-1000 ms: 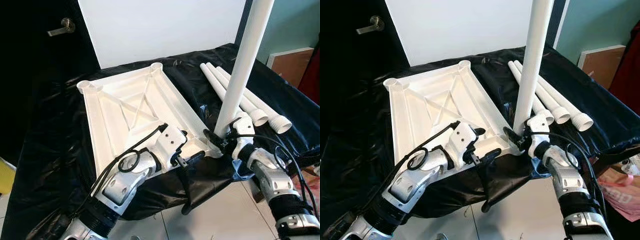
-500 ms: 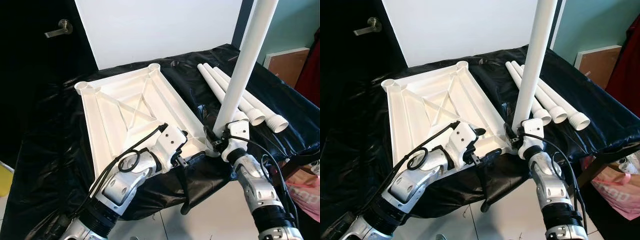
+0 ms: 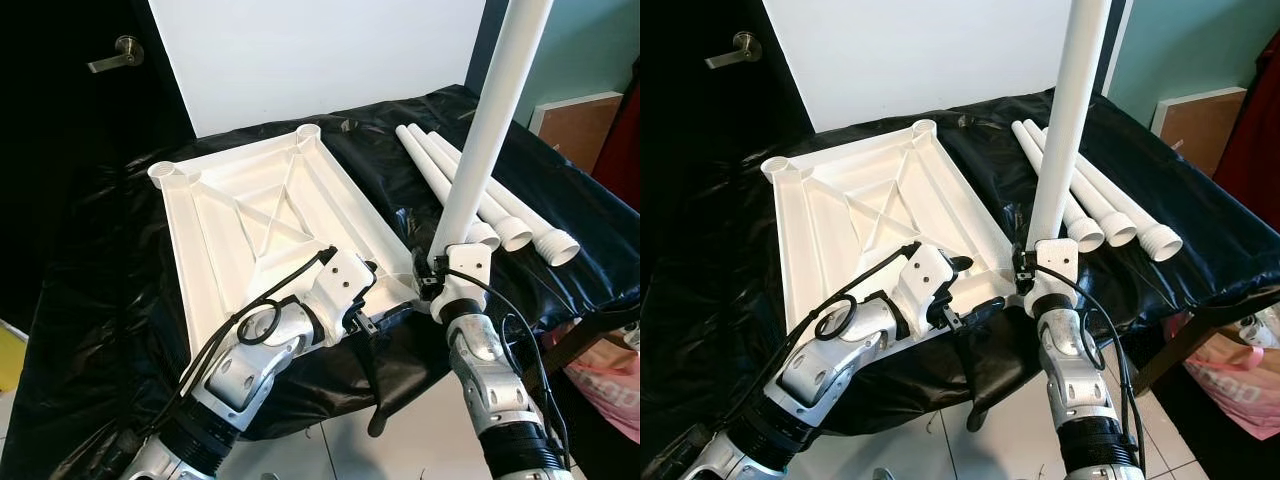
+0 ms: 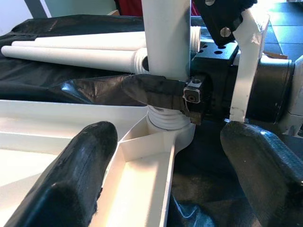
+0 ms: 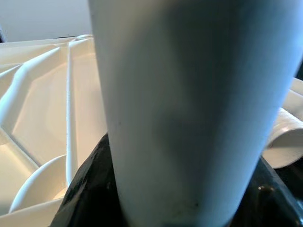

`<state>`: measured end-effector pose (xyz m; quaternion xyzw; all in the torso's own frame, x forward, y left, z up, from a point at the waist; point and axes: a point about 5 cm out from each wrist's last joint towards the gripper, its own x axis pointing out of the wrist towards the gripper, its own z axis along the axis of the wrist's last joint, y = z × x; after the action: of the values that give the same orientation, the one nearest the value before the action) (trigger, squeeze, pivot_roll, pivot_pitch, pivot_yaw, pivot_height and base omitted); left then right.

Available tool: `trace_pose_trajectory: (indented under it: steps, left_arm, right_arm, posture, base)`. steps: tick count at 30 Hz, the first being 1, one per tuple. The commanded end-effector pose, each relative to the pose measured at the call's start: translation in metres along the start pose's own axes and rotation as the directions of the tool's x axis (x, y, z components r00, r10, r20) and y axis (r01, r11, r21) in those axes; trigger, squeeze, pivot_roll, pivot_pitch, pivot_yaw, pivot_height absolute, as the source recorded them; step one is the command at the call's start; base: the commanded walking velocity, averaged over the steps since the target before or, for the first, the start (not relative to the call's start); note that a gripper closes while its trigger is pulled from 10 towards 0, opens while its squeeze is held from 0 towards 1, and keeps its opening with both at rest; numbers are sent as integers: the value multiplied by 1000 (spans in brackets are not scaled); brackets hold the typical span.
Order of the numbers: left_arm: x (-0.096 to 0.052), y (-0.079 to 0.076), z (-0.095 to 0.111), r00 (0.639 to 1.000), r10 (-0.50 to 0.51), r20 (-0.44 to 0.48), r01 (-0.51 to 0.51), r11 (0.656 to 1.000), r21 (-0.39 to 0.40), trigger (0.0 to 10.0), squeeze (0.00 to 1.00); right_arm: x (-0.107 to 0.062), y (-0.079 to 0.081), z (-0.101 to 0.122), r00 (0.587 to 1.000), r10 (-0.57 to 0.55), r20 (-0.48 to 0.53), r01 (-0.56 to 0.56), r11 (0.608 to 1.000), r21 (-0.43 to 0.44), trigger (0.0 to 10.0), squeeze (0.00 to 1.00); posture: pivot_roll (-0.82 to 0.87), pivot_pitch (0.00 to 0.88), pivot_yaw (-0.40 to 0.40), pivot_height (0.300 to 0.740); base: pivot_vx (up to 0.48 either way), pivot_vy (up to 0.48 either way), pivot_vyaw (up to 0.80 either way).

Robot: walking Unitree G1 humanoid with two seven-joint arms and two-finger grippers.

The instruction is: Building children table

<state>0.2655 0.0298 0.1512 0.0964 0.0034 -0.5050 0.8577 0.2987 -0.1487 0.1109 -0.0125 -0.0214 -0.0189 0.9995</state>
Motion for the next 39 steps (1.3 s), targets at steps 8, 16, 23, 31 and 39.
trace_pose_trajectory:
  steps: [8, 16, 23, 31, 39]
  left_arm:
    - [1, -8, 0, 993, -113, -11, 113, 993, 11, 10000, 0]
    - [2, -9, 1, 992, -122, -12, 122, 992, 15, 10000, 0]
    - [2, -10, 1, 993, -122, -10, 122, 992, 12, 10000, 0]
    - [1, -11, 0, 994, -109, -7, 109, 994, 4, 10000, 0]
    - [0, -7, 2, 995, -95, 2, 95, 995, 0, 10000, 0]
  right_arm:
    - [-11, -1, -24, 980, -146, -132, 150, 989, 20, 10000, 0]
    - [-11, 6, -17, 989, -111, -96, 116, 992, 43, 10000, 1000]
    - [-14, 8, -5, 1000, -1, -23, 2, 999, 45, 10000, 1000]
    - [-34, 3, -3, 993, 117, 28, -118, 993, 4, 10000, 0]
    - [-56, -1, -1, 967, 249, 52, -250, 968, 7, 10000, 0]
  posture:
    - [-125, 18, 58, 740]
    - [-127, 16, 57, 740]
    - [-122, 16, 45, 740]
    - [-126, 33, 29, 740]
    - [-142, 44, 30, 740]
  base:
    - [0, 0, 0]
    - [0, 0, 0]
    - [0, 0, 0]
    - [0, 0, 0]
    - [0, 0, 0]
